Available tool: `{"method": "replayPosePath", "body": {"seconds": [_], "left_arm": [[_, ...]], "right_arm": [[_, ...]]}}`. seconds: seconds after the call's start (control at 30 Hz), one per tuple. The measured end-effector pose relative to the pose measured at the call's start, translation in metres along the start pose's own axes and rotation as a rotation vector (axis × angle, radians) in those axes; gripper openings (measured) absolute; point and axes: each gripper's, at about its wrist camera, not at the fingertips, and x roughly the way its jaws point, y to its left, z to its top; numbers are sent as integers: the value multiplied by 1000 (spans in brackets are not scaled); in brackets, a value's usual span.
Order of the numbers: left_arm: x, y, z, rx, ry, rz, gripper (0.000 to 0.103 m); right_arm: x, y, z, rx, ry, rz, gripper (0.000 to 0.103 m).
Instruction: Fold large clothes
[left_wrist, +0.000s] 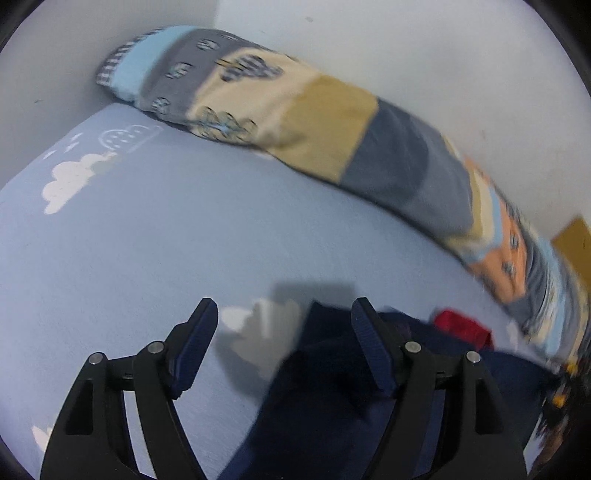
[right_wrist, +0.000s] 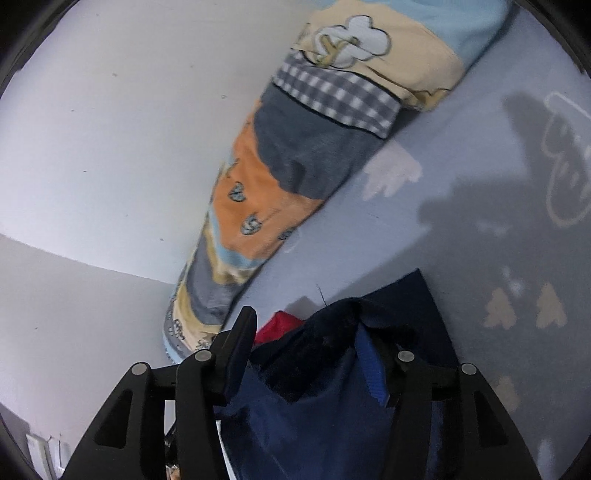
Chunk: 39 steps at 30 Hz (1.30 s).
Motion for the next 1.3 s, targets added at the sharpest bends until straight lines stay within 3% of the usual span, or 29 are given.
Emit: {"method": "replayPosePath", "body": {"seconds": [0.07,0.13,0.2,0.3,0.47,0.6,0.63,0.7,0.77,0.8,0.83,0.87,0.93,1.0,1.13,1.2,1.3], "left_arm": [[-6,4,3,9,-22,9,75],[-10,7,2,32,-39,-6,75],[-13,4,-5,61,-34,-62,75],[-14,-9,-24,152,-12,-126,75],[2,-46,-65,405,39,-111,75],[30,-52,-75,406,75,-38,75],[35,-50,-76,394,79,-7,75],[51,-39,-77,363,109,81,75],[57,-27,-75,330,128,102,77],[54,-22,-73,304,128,94,77],[48,-17,-73,283,119,79,76],[40,-16,-74,284,103,69,76],[13,-16,-81,312,43,34,76],[-11,-18,-99,344,16,-29,76],[-36,-19,-145,435,9,-111,76],[-38,-16,-170,492,15,-90,76],[-24,6,-175,438,72,-42,77]], "right_arm": [[-3,-2,-1,31,-5,43,56],[-6,-9,-3,105,-2,138,64],[-9,-16,-9,163,-21,210,70],[-13,-20,-17,176,-7,265,70],[-9,-4,-16,-46,-22,115,70],[20,6,-28,-177,33,25,64],[26,5,-30,-199,36,-2,58],[45,-11,-31,-204,77,-122,55],[53,-31,-30,-201,92,-312,33],[53,-35,-31,-239,87,-423,14],[46,-34,-34,-288,65,-480,5],[36,-32,-37,-313,37,-484,6],[16,-22,-50,-350,23,-414,11],[-3,-5,-82,-456,85,-294,13],[-18,-6,-151,-561,241,-186,17],[-25,-24,-170,-563,261,-229,12],[-46,-65,-171,-470,222,-282,0]]}}
